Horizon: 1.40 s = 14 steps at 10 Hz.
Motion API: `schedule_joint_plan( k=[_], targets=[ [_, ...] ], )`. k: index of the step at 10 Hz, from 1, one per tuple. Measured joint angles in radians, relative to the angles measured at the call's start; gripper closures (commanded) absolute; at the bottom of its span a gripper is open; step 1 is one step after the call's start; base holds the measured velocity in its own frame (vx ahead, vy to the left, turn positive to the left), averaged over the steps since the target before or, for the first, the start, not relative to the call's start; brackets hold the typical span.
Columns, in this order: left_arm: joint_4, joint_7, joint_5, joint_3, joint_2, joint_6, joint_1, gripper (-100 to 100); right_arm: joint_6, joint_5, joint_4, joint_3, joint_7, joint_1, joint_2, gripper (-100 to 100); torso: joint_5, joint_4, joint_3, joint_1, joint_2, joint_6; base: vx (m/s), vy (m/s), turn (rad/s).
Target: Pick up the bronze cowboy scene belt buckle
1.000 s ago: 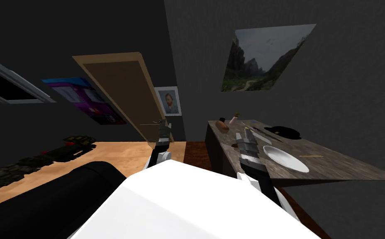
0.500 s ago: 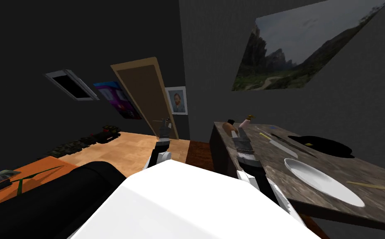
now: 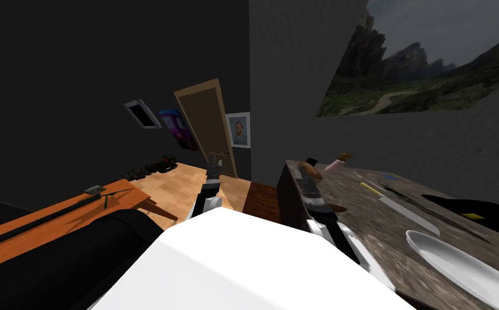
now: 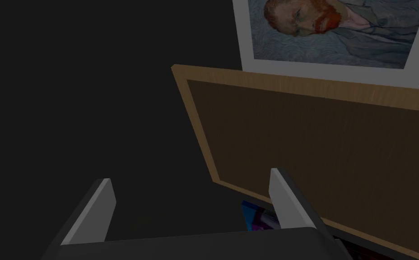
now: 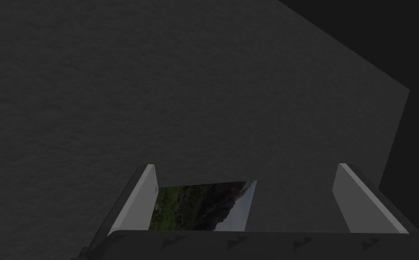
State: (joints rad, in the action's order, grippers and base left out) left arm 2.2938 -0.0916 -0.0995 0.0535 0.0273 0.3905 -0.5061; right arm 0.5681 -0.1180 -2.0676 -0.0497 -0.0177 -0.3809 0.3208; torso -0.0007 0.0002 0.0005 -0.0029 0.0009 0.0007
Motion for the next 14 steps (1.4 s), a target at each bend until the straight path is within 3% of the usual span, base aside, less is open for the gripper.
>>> schedule_joint_plan(
  k=[8, 14],
  targets=[
    [0.0, 0.0, 0.0, 0.0, 0.0, 0.0, 0.0, 0, 0.095, -0.042, 0.137, -0.081, 0.024, 0.08, 0.199, -100, 0.0, 0.0, 0.001, -0.001, 0.001, 0.0, -0.041, -0.041, 0.22],
    [0.0, 0.0, 0.0, 0.0, 0.0, 0.0, 0.0, 0, 0.182, -0.079, 0.278, -0.158, 0.047, 0.136, 0.349, -100, 0.0, 0.0, 0.001, 0.0, 0.001, 0.001, -0.064, -0.034, 0.222]
  ],
)
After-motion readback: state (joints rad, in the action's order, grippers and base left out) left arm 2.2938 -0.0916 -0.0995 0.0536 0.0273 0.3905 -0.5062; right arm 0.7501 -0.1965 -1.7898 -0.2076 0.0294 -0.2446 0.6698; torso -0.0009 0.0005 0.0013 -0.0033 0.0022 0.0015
